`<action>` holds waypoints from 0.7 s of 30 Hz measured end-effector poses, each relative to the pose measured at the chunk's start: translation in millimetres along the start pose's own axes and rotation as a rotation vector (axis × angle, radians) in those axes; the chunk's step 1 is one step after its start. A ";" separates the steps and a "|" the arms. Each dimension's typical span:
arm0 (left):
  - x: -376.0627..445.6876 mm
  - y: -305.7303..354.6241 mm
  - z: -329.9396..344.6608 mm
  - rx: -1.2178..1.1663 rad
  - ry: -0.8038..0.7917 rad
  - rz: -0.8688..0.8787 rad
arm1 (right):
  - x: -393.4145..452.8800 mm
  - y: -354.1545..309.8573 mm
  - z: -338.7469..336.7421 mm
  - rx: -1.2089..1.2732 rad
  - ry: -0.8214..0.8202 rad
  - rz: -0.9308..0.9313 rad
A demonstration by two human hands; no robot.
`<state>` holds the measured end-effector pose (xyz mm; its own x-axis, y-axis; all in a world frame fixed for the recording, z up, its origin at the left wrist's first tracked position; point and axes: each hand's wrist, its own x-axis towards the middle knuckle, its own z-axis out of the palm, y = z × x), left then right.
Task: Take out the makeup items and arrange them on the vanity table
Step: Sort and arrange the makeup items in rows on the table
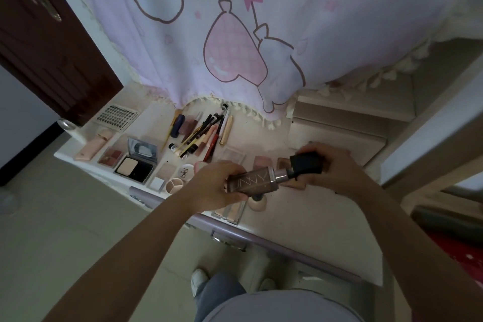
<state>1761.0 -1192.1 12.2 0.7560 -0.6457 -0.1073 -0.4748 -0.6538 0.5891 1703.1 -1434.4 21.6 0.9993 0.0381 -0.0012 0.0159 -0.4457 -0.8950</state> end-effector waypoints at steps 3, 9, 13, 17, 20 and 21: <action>-1.8 0.3 4.9 -0.015 0.003 0.010 | 0.8 -1.5 6.9 -0.047 -0.083 -0.012; -7.3 2.6 18.2 -0.034 0.041 0.004 | 0.3 -3.9 12.8 -0.088 -0.137 -0.015; -11.9 3.8 30.4 -0.014 0.032 0.010 | -2.2 -6.0 15.0 -0.186 -0.190 -0.038; -13.9 5.5 44.5 0.098 -0.068 0.031 | -4.1 -7.9 18.9 -0.303 -0.258 -0.055; -15.8 5.2 52.7 0.091 -0.071 0.029 | -8.6 -10.2 20.5 -0.340 -0.294 -0.012; -16.7 5.1 55.6 0.084 -0.063 0.031 | -10.6 -10.6 21.1 -0.340 -0.306 0.009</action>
<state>1720.9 -1206.6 -27.6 0.7118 -0.6879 -0.1416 -0.5358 -0.6623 0.5237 1691.6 -1411.2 21.7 0.9442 0.2723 -0.1854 0.0689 -0.7136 -0.6972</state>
